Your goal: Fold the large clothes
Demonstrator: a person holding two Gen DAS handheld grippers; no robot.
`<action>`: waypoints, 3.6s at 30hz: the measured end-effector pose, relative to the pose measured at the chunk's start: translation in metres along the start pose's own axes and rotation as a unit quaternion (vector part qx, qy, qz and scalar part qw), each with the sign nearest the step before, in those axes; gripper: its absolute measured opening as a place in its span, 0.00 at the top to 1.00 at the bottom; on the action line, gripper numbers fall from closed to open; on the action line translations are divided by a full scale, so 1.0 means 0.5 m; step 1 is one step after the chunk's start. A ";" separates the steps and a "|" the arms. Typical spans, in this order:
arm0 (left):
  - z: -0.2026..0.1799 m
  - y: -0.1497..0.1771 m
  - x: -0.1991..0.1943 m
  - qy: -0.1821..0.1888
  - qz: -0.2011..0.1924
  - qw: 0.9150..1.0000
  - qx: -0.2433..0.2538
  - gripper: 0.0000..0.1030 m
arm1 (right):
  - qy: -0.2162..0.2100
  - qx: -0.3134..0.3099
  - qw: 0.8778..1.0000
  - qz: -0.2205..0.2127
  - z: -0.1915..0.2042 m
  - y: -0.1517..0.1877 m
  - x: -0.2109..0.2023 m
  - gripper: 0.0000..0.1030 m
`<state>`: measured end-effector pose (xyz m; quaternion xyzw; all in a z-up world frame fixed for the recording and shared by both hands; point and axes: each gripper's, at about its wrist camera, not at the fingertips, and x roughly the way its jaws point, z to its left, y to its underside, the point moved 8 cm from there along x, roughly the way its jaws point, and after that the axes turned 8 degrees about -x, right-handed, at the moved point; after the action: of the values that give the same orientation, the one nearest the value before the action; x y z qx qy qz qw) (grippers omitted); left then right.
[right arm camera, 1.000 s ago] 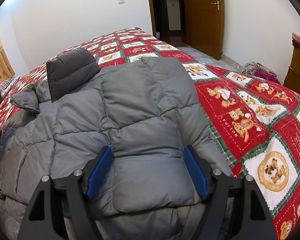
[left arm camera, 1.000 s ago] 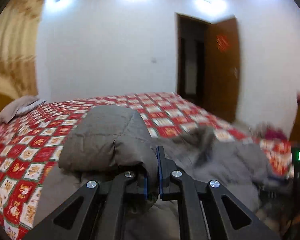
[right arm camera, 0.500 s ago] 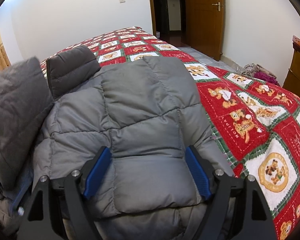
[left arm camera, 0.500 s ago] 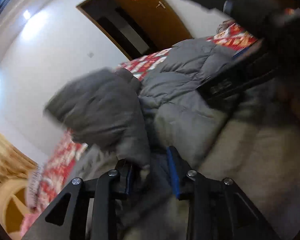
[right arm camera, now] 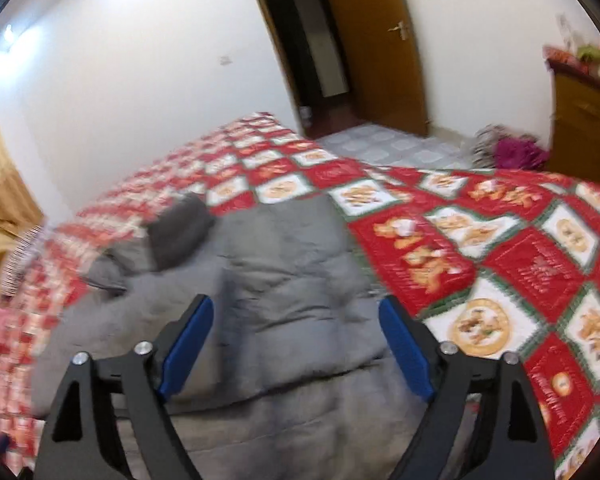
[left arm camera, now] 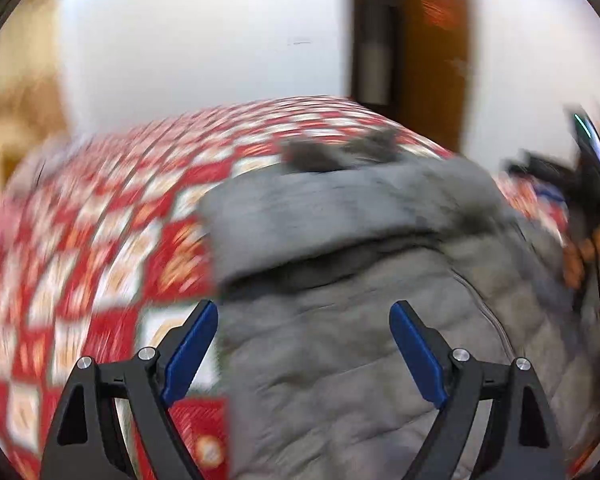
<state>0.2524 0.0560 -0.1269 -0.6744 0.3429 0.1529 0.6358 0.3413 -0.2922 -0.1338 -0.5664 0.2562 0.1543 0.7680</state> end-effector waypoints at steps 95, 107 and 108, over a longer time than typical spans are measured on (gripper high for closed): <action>-0.013 -0.158 0.512 0.003 0.088 0.986 -0.143 0.87 | -0.067 -0.136 0.978 0.146 0.089 -0.042 0.326 0.76; -0.015 -0.160 0.508 -0.035 0.065 0.989 -0.131 0.87 | -0.070 -0.028 0.990 0.120 0.160 -0.241 0.269 0.57; -0.016 -0.160 0.509 -0.037 0.065 0.989 -0.128 0.87 | -0.082 -0.017 0.987 0.138 0.179 -0.234 0.297 0.57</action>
<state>0.4855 -0.0235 -0.2289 -0.7207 0.3395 0.2613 0.5450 0.5443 -0.2517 -0.1053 -0.5239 0.2656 0.3084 0.7482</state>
